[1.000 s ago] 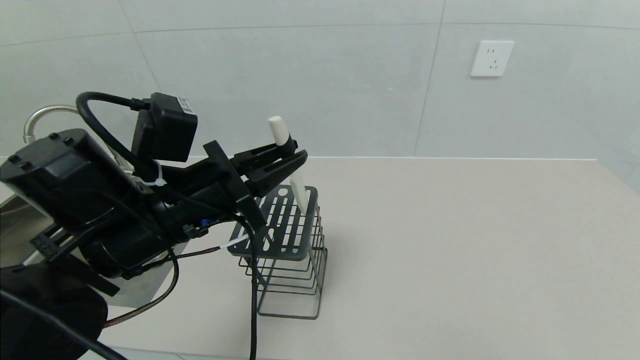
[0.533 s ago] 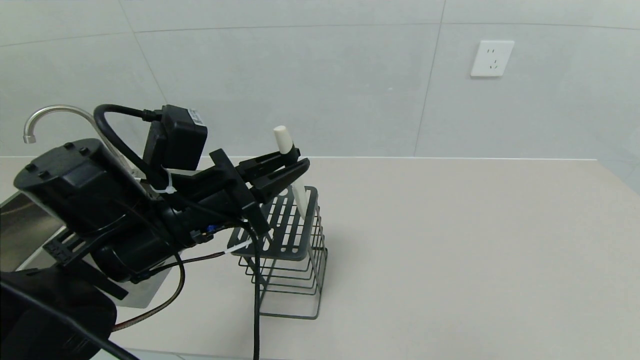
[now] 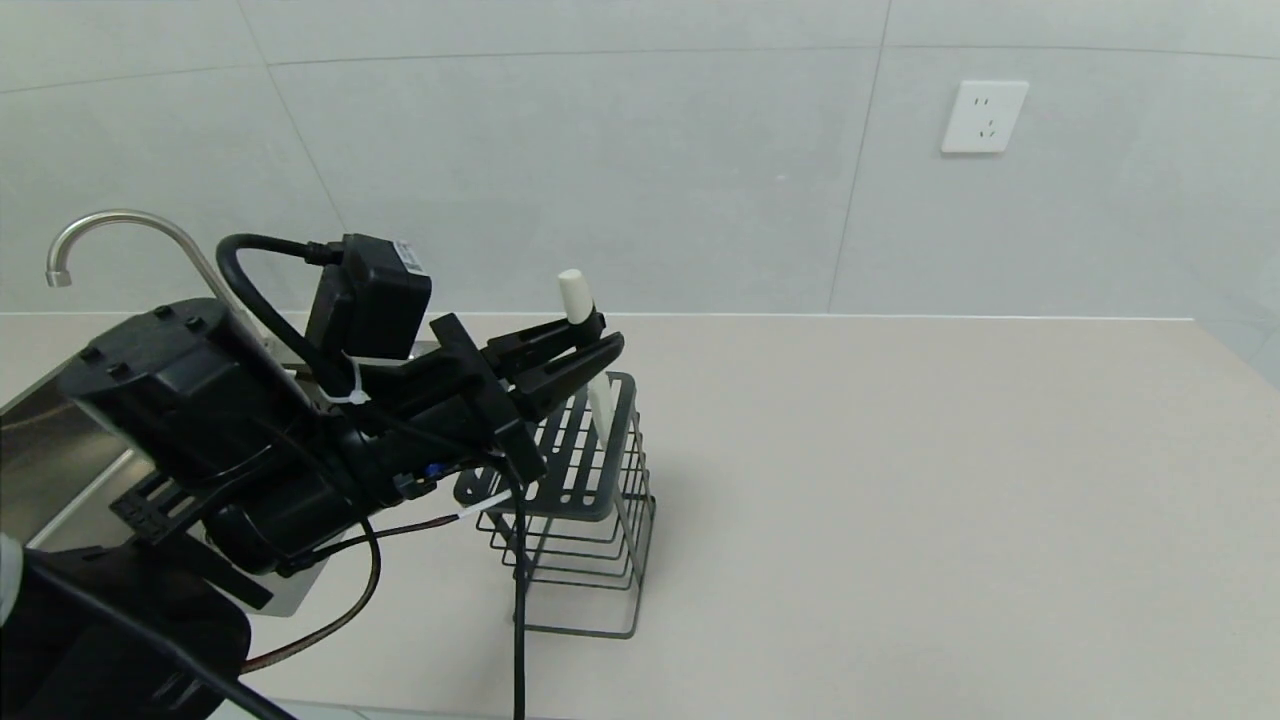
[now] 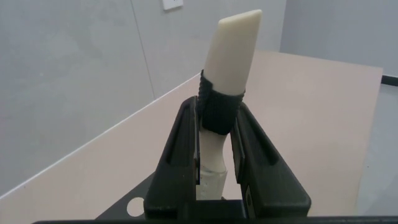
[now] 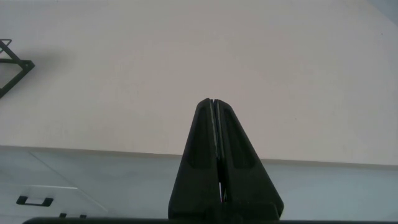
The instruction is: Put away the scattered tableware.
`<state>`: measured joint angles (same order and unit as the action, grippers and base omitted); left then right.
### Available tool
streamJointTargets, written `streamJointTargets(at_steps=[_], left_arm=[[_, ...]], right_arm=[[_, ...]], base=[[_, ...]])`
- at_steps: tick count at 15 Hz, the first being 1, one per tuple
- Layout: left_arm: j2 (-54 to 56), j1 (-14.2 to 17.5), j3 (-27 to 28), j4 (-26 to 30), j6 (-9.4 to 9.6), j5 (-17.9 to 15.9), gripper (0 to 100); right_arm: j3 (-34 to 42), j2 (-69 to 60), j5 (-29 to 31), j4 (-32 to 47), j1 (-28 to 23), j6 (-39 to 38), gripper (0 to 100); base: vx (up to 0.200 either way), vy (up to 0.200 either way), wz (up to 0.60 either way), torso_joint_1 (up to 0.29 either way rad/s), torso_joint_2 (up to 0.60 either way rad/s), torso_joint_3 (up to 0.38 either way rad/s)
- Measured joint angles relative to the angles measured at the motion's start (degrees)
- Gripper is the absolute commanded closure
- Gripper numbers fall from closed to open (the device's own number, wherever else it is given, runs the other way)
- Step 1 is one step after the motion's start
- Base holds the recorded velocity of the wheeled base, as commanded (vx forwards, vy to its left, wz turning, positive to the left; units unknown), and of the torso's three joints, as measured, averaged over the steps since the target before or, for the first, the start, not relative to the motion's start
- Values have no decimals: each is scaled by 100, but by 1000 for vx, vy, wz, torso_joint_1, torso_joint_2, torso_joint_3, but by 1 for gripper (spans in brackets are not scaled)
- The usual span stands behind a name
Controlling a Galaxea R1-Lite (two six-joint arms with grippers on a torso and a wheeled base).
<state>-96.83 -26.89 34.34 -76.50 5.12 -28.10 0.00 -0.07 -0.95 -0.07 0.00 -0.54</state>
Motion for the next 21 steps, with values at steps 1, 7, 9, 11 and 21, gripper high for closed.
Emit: streamJointTargets(at_steps=[1, 7, 9, 11, 21], left_arm=[[-38, 0, -48, -77, -1, -1, 100], [-140, 0, -226, -116, 5, 2, 100], [-162, 0, -243, -116, 0, 5, 100], [-188, -2, -251, -116, -1, 5, 100], [-312, 27, -472, -116, -39, 7, 100]], right_arm=[[0, 0, 0, 0, 0, 0, 100], [0, 0, 0, 0, 0, 0, 100], [0, 0, 0, 0, 0, 0, 100], [0, 0, 0, 0, 0, 0, 100], [0, 0, 0, 0, 0, 0, 100]], base=[[0, 0, 0, 0, 0, 0], [0, 0, 0, 0, 0, 0], [0, 0, 0, 0, 0, 0], [0, 0, 0, 0, 0, 0], [0, 0, 0, 0, 0, 0]])
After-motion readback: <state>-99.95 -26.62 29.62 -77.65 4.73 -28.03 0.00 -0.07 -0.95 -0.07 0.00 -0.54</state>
